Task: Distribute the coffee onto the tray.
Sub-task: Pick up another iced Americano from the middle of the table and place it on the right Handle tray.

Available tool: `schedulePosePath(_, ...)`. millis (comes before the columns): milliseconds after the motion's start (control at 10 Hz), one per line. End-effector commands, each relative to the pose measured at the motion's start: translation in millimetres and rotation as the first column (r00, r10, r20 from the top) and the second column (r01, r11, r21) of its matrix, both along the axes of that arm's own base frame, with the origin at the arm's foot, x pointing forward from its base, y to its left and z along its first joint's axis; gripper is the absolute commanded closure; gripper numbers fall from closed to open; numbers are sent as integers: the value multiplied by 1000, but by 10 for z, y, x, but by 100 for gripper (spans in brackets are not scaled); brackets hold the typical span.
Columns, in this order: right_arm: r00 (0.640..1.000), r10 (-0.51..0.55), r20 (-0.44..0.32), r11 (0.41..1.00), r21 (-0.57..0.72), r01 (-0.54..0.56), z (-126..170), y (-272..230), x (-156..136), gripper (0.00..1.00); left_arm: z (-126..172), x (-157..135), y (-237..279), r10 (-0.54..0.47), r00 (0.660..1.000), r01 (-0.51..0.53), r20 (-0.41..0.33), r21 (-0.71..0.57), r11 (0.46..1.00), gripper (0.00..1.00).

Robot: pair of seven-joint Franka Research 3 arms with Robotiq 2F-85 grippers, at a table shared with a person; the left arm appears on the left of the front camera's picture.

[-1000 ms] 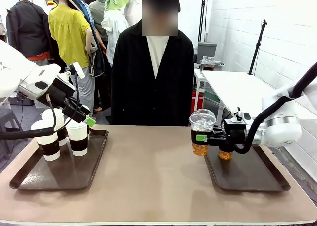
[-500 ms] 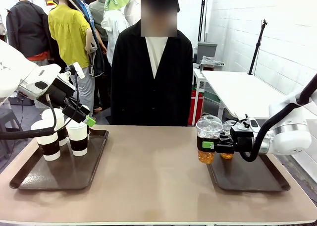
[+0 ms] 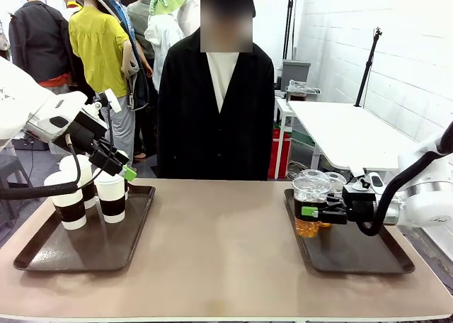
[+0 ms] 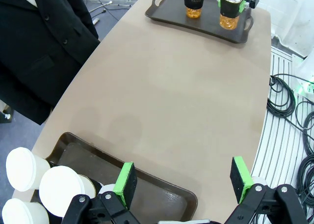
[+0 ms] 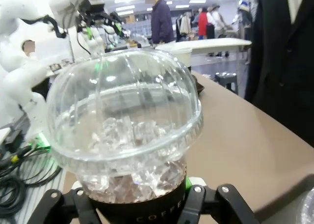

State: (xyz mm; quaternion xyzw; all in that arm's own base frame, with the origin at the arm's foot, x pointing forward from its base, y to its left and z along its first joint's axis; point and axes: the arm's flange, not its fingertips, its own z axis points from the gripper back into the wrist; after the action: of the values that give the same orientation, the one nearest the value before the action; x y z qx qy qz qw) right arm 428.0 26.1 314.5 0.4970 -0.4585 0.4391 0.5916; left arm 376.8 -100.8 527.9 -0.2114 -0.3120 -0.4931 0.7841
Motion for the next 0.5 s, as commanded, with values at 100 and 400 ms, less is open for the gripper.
schedulePosePath(100, 999, -13, 31, 1000, 4, 13, -87, -150, -34, 39, -25, 18, 17, -21, 1000, 21, 8, -23, 1000, 0)
schedulePosePath(400, 998, -32, 45, 999, 9, 32, -321, -266, 17, 39, -25, 18, 17, -21, 1000, 21, 8, -23, 1000, 0)
